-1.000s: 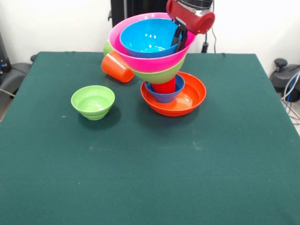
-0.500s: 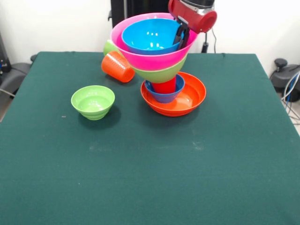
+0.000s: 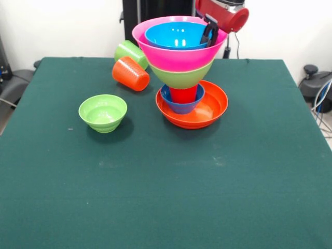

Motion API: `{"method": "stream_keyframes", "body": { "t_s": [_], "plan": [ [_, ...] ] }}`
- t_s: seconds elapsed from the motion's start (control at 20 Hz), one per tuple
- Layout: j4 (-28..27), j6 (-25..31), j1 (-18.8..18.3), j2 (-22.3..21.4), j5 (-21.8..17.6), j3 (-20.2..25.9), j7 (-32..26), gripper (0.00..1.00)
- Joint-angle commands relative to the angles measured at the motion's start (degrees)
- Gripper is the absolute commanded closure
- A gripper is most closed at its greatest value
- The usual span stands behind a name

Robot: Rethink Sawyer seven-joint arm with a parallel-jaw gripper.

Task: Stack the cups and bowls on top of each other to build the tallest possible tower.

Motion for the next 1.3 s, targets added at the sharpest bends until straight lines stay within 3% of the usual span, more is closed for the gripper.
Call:
{"method": "stream_keyframes", "body": {
  "t_s": [0.05, 0.4, 1.3],
  "plan": [
    [2.88, 2.19, 0.69, 1.34, 2.5, 4.21, 9.48, 1.0],
    [2.46, 0.51, -1.38, 3.0, 2.69, 5.19, 7.35, 1.0],
    [1.32, 3.04, 1.33, 4.28, 2.52, 3.76, 8.8, 1.0]
  ]
}}
